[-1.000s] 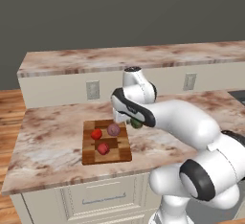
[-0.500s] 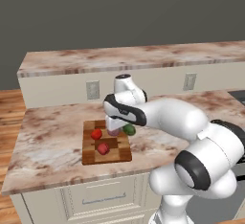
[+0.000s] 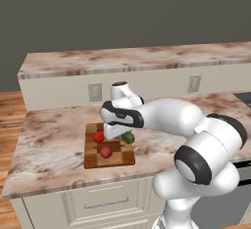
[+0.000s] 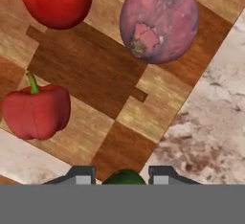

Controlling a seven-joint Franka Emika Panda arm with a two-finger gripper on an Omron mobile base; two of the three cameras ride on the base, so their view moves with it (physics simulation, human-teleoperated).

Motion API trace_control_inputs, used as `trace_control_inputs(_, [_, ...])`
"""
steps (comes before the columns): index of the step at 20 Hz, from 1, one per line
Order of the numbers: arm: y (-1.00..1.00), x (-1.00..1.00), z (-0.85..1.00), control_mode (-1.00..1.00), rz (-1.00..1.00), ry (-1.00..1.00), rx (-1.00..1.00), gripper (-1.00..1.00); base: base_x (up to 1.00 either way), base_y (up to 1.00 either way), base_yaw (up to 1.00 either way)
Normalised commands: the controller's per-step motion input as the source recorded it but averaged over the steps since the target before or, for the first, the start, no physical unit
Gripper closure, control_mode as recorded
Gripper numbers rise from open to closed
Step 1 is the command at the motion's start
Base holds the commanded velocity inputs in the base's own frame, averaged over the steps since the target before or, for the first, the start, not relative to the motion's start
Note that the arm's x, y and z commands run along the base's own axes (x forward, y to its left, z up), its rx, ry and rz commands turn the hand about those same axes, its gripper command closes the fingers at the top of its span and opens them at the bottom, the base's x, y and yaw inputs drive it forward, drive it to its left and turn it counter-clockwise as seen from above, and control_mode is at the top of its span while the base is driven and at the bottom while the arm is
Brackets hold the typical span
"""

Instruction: Place the avocado, onion, tomato, and bell pepper on the cutting board.

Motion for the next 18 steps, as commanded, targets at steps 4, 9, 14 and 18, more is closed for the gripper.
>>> trace_control_inputs(4, [0.01,0.00,-0.30,-1.00,0.03,0.05,0.00,1.00,0.00,0.00,0.00])
trace_control_inputs(9, [0.00,0.00,-0.32,-1.00,0.03,0.05,0.00,1.00,0.00,0.00,0.00])
trace_control_inputs(14, [0.05,0.00,-0.29,-1.00,0.03,0.04,0.00,1.00,0.00,0.00,0.00])
trace_control_inputs(18, [0.17,0.00,-0.28,-1.00,0.02,0.05,0.00,1.00,0.00,0.00,0.00])
